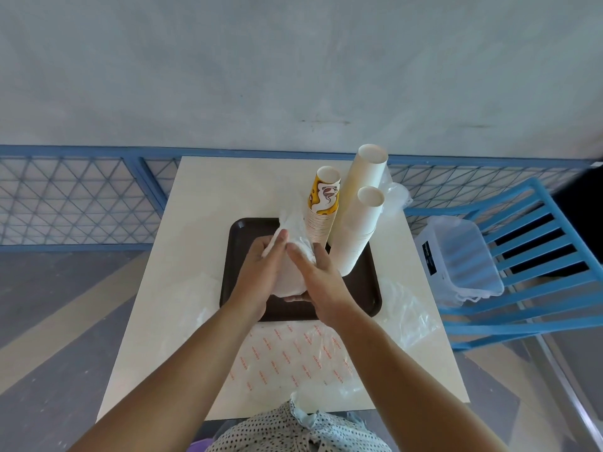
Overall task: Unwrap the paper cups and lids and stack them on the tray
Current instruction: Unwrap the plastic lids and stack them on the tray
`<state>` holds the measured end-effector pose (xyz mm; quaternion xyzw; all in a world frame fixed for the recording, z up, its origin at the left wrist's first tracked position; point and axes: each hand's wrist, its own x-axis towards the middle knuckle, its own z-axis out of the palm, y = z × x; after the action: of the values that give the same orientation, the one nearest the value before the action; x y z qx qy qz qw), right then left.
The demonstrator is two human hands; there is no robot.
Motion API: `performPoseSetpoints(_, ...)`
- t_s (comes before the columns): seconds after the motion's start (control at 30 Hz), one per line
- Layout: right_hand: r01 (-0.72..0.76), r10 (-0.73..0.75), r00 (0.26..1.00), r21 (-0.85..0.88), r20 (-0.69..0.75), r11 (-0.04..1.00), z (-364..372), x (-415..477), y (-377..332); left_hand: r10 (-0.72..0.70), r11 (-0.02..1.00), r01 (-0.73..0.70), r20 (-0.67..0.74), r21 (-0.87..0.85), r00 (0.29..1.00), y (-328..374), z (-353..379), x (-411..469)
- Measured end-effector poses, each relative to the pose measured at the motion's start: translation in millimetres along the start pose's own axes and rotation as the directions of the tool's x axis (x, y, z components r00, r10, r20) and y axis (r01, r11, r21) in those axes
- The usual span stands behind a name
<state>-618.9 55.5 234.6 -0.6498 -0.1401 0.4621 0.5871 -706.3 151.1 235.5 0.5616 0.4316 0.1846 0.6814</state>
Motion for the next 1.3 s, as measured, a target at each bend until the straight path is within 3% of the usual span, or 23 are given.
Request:
performPoseSetpoints(0.13, -0.123, 0.103, 0.985, 0.149, 0.138, 0.981, -7, -1, -6, 0.165, 0.982, -0.157, -0.068, 0.108, 0.984, 4, -2, -5)
performPoseSetpoints(0.2, -0.162, 0.129, 0.981, 0.252, 0.144, 0.954, -10, -2, -11, 0.313, 0.939, -0.293, -0.094, 0.181, 0.945, 5, -6, -10)
performPoseSetpoints(0.3, -0.172, 0.137, 0.983, 0.345, 0.126, 0.923, -13, -2, -18, 0.589, 0.777, -0.534, -0.088, 0.333, 0.803, -1, -18, -15)
performPoseSetpoints(0.37, -0.167, 0.130, 0.983, 0.329, 0.130, 0.930, -14, -5, -24, 0.695, 0.685, -0.617, -0.092, 0.388, 0.713, -3, -24, -15)
performPoseSetpoints(0.5, -0.207, 0.160, 0.977, 0.451, 0.140, 0.868, -14, -12, -34, 0.852, 0.424, -0.709, 0.017, 0.564, 0.524, -3, -31, -15)
performPoseSetpoints(0.57, -0.204, 0.133, 0.976, 0.519, 0.171, 0.830, -14, -13, -36, 0.864, 0.357, -0.742, 0.101, 0.568, 0.493, -6, -33, -19)
performPoseSetpoints(0.67, -0.183, 0.095, 0.978, 0.545, 0.186, 0.818, -16, -12, -37, 0.806, 0.383, -0.767, 0.219, 0.515, 0.550, -13, -36, -29)
performPoseSetpoints(0.73, -0.162, 0.083, 0.983, 0.556, 0.165, 0.815, -17, -11, -38, 0.716, 0.498, -0.738, 0.264, 0.456, 0.647, -16, -39, -36)
performPoseSetpoints(0.87, -0.123, 0.069, 0.990, 0.527, 0.123, 0.841, -16, -12, -36, 0.419, 0.710, -0.499, 0.271, 0.497, 0.867, -19, -45, -38)
performPoseSetpoints(0.93, -0.128, 0.078, 0.990, 0.514, 0.119, 0.848, -15, -12, -33, 0.259, 0.763, -0.382, 0.296, 0.522, 0.920, -20, -54, -33)
performPoseSetpoints(1.07, -0.104, 0.081, 0.994, 0.462, 0.070, 0.881, -14, -11, -30, 0.022, 0.802, -0.198, 0.304, 0.563, 0.953, -17, -71, -19)
performPoseSetpoints(1.1, -0.091, 0.069, 0.996, 0.447, 0.064, 0.890, -14, -11, -29, 0.016, 0.861, -0.142, 0.253, 0.489, 0.967, -13, -72, -17)
performPoseSetpoints(1.17, -0.052, 0.040, 0.998, 0.400, 0.039, 0.915, -11, -10, -29, 0.033, 0.984, -0.061, 0.166, 0.170, 0.986, -5, -69, -14)
performPoseSetpoints(1.23, -0.026, 0.033, 0.999, 0.298, -0.017, 0.954, -7, -9, -27, 0.078, 0.995, -0.058, 0.267, -0.082, 0.961, 2, -62, -14)
performPoseSetpoints(1.3, -0.003, 0.014, 0.998, 0.199, -0.053, 0.980, 1, -10, -24, 0.074, 0.987, -0.008, 0.413, -0.159, 0.908, 8, -50, -17)
